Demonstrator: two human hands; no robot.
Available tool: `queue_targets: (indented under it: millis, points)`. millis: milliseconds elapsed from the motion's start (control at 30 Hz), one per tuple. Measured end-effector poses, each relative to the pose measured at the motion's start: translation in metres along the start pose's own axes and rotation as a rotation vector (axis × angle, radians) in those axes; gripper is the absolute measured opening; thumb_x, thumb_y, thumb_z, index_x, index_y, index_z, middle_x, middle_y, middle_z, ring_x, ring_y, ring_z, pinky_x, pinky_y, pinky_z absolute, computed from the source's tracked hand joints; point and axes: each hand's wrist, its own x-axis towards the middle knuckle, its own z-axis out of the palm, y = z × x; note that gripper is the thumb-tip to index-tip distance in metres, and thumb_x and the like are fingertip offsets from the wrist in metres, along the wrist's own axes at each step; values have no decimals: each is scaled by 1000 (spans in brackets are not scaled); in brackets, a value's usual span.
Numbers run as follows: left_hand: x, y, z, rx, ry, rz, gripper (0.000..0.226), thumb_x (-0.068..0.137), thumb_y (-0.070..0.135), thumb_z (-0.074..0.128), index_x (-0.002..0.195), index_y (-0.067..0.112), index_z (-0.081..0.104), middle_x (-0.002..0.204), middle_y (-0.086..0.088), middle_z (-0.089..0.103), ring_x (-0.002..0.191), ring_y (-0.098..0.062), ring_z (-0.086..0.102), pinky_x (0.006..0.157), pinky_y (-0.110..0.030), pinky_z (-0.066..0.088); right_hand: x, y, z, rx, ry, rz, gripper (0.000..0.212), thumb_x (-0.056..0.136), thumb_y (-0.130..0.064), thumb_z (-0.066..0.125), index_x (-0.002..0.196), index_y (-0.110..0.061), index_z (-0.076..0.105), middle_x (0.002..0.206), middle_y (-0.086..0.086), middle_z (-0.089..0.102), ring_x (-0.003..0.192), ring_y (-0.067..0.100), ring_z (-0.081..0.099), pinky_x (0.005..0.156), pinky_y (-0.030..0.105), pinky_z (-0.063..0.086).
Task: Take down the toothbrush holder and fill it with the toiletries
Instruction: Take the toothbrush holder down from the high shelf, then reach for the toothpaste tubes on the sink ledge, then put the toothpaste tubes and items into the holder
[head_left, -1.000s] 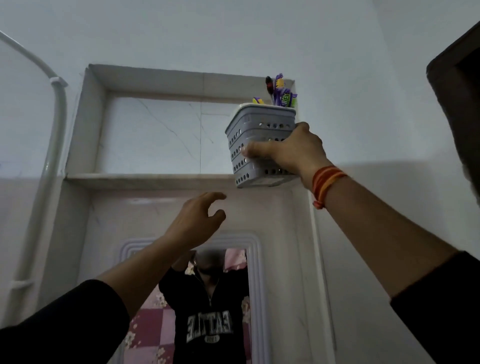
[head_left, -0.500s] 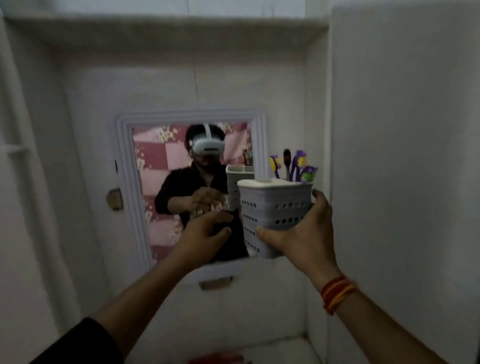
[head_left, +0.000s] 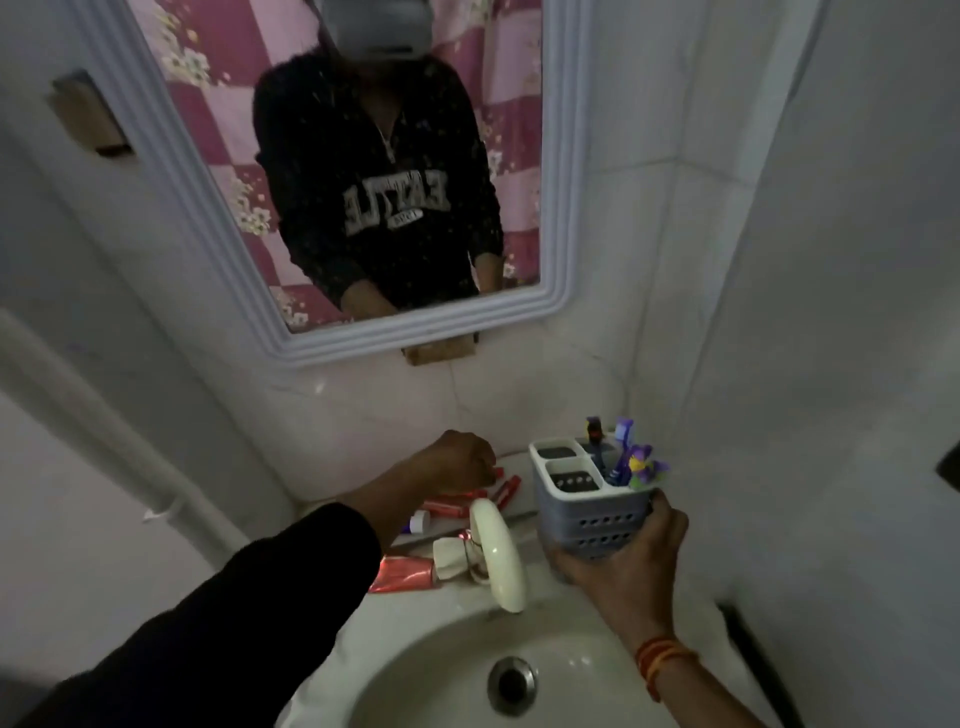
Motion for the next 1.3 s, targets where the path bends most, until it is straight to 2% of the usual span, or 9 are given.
queue_targets:
  millis: [67, 167, 267, 533, 667, 833, 967, 1100, 1300]
  points:
    - [16, -5, 9, 65, -75, 7, 36, 93, 32, 62, 118, 7, 71, 122, -12, 69, 111, -28, 64, 93, -31, 48, -13, 16, 6, 18, -7, 28, 121, 31, -18, 102, 133, -8, 39, 114, -1, 36, 89, -4, 41, 81, 21, 47]
    - [34, -7, 23, 127, -118, -6, 41, 90, 40, 62, 96, 1, 71, 102, -19, 73, 93, -32, 68, 82, -33, 51, -24, 36, 18, 56, -36, 66, 123, 30, -16, 103, 134, -7, 39, 116, 0, 37, 97, -24, 44, 76, -6, 41]
    - [47, -5, 34, 185, -67, 49, 35, 85, 40, 66, 77, 6, 65, 90, -21, 70, 84, -36, 70, 72, -35, 54, -29, 48, 27, 71, -71, 97, 123, 31, -15, 104, 133, -6, 37, 126, 4, 39, 98, -14, 49, 80, -9, 40]
    - [63, 3, 53, 299, -67, 91, 24, 87, 35, 59, 84, 10, 59, 102, -16, 68, 88, -31, 68, 74, -37, 56, -25, 68, 33, 170, -175, 168, 119, 39, -8, 103, 133, -7, 31, 134, 5, 52, 119, -15, 52, 94, 2, 43]
    - [59, 8, 37, -55, 29, 131, 30, 96, 41, 52, 107, 14, 57, 100, -13, 70, 85, -29, 67, 74, -39, 55, -20, 75, 26, 194, -246, 207, 115, 40, -14, 103, 133, -17, 36, 126, -19, 60, 120, -3, 58, 103, 20, 48]
    - [34, 50, -19, -177, 33, 289, 31, 96, 47, 57, 119, 27, 62, 97, 3, 70, 65, -15, 73, 68, -33, 60, -9, 77, 16, 202, -342, 191, 105, 43, -22, 102, 130, -17, 44, 119, -26, 60, 116, -12, 55, 94, 0, 40]
    - [22, 93, -48, 237, -3, 347, 36, 81, 55, 72, 107, 31, 73, 87, 12, 70, 73, -9, 71, 72, -30, 59, -1, 83, 11, 228, -429, 188, 98, 48, -20, 101, 132, -10, 51, 123, -23, 54, 115, -23, 49, 91, -6, 35]
    - [31, 125, -23, 420, -84, 336, 24, 84, 33, 72, 108, 28, 75, 98, 4, 71, 90, -16, 69, 80, -35, 60, 1, 82, 8, 311, -440, 213, 98, 48, -5, 99, 130, -13, 46, 122, -21, 55, 112, -26, 50, 89, -6, 37]
    - [33, 136, -6, 205, -219, 253, 26, 95, 24, 60, 116, 23, 75, 107, 0, 76, 94, -20, 72, 85, -33, 59, 5, 91, 7, 370, -470, 217, 102, 48, 0, 99, 135, -5, 45, 125, -7, 61, 109, -22, 55, 86, -3, 44]
